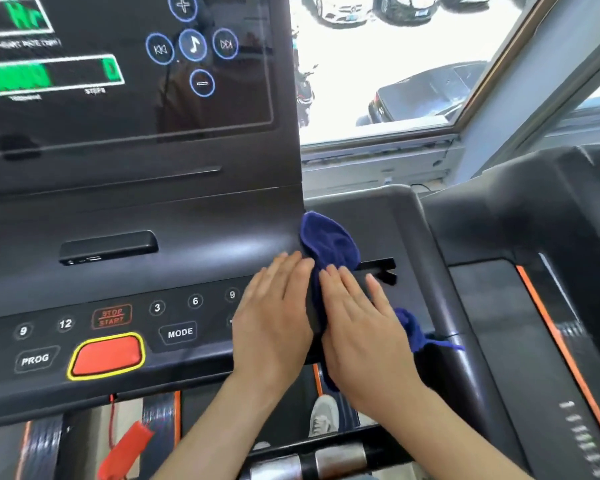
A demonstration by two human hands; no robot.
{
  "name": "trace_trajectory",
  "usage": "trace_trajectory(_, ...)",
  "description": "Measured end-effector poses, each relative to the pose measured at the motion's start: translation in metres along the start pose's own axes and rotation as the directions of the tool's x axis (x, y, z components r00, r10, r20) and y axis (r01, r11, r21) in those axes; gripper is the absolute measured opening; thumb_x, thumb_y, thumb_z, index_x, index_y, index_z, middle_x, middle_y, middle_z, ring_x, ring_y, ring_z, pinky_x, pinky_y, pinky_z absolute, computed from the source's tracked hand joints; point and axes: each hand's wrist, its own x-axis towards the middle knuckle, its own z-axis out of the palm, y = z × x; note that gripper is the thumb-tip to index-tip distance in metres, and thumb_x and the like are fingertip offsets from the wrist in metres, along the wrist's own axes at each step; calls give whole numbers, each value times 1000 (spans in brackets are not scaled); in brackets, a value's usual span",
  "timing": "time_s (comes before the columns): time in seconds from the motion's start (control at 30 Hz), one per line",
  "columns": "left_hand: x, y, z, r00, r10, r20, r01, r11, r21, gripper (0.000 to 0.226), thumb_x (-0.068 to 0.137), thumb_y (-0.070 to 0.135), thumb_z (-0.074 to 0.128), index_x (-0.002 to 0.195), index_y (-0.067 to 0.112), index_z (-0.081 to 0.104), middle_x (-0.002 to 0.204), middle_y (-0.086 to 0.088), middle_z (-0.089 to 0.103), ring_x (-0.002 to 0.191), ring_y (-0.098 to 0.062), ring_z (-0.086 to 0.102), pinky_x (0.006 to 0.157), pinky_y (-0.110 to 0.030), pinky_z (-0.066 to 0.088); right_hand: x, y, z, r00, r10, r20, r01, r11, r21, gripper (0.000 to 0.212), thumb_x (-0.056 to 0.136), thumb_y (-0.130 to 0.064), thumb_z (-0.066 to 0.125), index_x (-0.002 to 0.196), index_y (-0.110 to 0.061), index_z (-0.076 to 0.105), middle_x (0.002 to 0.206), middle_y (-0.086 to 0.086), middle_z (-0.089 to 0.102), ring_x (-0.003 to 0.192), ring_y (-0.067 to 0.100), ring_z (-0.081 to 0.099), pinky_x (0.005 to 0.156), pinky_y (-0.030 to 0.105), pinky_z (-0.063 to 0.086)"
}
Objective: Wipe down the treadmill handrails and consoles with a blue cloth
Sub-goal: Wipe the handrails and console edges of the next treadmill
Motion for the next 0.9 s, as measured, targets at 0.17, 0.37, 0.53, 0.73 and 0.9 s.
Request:
trace_trajectory(0.17, 2, 1, 2, 998, -23, 50, 20, 998, 59, 51, 83, 15, 34, 125, 3, 60, 130, -13, 61, 124, -28, 55, 105, -42, 43, 75, 13, 9, 997, 39, 59, -42, 998, 48, 65, 86, -26, 22, 143, 1, 39, 146, 14, 46, 138, 26, 39, 112, 47, 31)
trace_trajectory(0.37, 2, -1, 4, 992, -47, 121, 21, 978, 206, 55, 90, 25, 31, 139, 5, 48, 147, -14, 44, 139, -26, 38, 115, -44, 28, 88, 8, 1, 995, 82, 61, -89, 988, 128, 75, 79, -27, 12, 143, 4, 37, 145, 18, 46, 136, 28, 42, 115, 41, 28)
trace_trajectory(0.53, 4, 0, 4, 994, -51, 101, 27, 973, 227, 54, 89, 22, 29, 132, 2, 54, 141, -16, 50, 134, -28, 45, 114, -39, 25, 11, 2, -1, 999, -14, 36, 12, 998, 54, 57, 82, -16, 32, 132, 1, 55, 134, 17, 58, 126, 25, 55, 110, 37, 36)
trace_trajectory(0.73, 4, 3, 1, 991, -49, 121, 19, 971, 238, 55, 87, 23, 31, 131, 1, 55, 140, -17, 52, 133, -29, 46, 112, -43, 33, 110, 23, 10, 1000, 12, 19, -15, 986, 165, 60, 81, -22, 27, 131, -2, 51, 124, 16, 61, 117, 33, 56, 104, 43, 41)
trace_trajectory(0.9, 3, 4, 0, 996, -28, 88, 5, 968, 251, 53, 86, 21, 35, 132, 4, 55, 141, -15, 51, 134, -27, 45, 113, -44, 33, 163, 36, 3, 992, 41, 119, -57, 990, 128, 38, 91, -22, 32, 121, -20, 54, 120, 7, 62, 111, 31, 56, 112, 49, 22)
